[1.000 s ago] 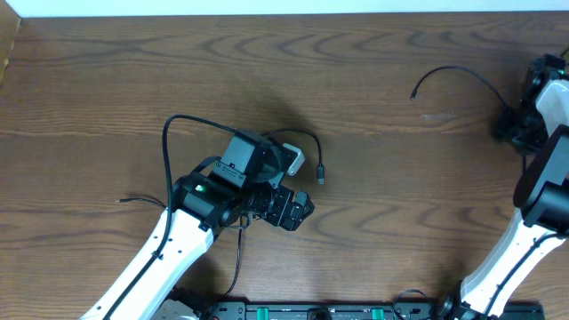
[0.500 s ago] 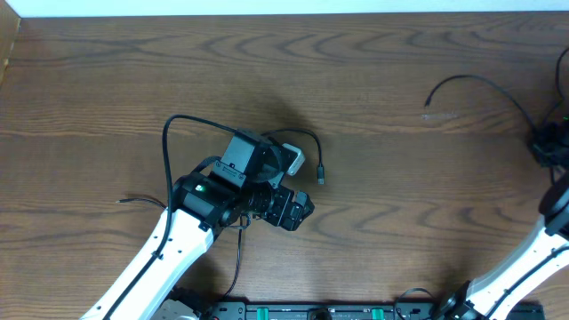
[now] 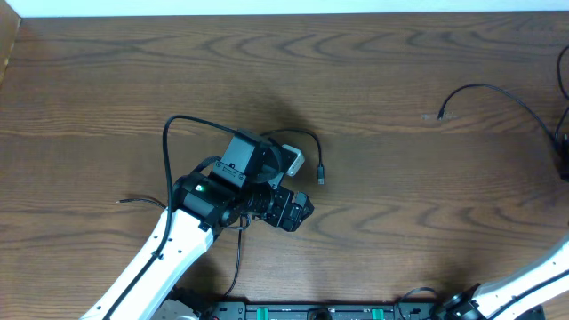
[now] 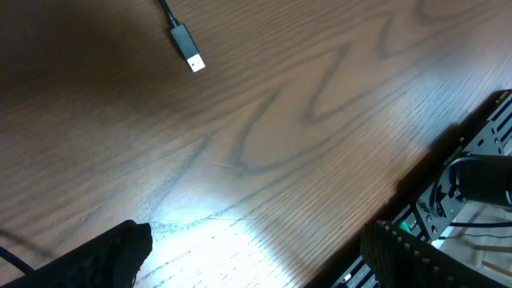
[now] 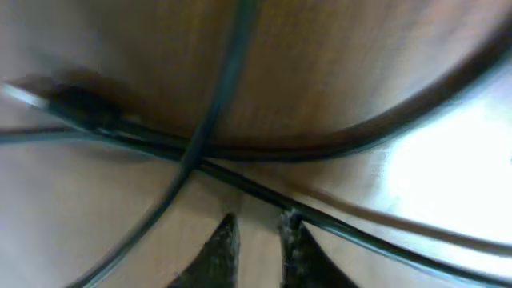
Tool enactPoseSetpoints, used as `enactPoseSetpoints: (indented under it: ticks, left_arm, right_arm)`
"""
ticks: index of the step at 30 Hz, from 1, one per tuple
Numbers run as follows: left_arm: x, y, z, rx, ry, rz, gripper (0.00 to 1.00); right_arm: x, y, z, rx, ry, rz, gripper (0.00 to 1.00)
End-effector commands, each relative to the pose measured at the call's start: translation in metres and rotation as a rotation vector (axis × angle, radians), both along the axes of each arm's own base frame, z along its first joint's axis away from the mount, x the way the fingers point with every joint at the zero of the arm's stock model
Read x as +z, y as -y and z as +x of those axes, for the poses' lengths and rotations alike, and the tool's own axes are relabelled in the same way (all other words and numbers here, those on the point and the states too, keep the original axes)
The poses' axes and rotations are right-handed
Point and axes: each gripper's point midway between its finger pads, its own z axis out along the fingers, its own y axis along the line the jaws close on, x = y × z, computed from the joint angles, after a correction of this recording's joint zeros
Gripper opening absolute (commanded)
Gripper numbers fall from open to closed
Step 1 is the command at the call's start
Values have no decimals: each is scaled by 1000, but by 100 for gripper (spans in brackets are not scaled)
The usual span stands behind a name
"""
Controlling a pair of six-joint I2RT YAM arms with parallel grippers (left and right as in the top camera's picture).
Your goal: Untangle cables
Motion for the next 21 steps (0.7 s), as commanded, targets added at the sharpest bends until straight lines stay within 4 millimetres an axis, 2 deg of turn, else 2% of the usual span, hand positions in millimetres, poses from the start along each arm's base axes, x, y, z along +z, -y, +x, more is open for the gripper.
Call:
enactPoseSetpoints:
  ticks: [1,5,10,16,21]
  left_arm:
    - [2,2,-2,-1,-12,-14,90]
    - [2,3,-1,-1,-12,-14,90]
    - [2,2,-2,-1,-12,-14,90]
    - [2,2,-1,-1,-12,-14,90]
    - [2,2,-2,-1,-12,-14,90]
  right_arm:
    - [12,-51,37,131,278,249,41]
    - [16,-80,51,248,296,261,63]
    - [1,-121,65,382,164,200,70]
    - [-17,-175,83,594,-16,24,75]
    - [-24,-211,93,742,-127,-142,91]
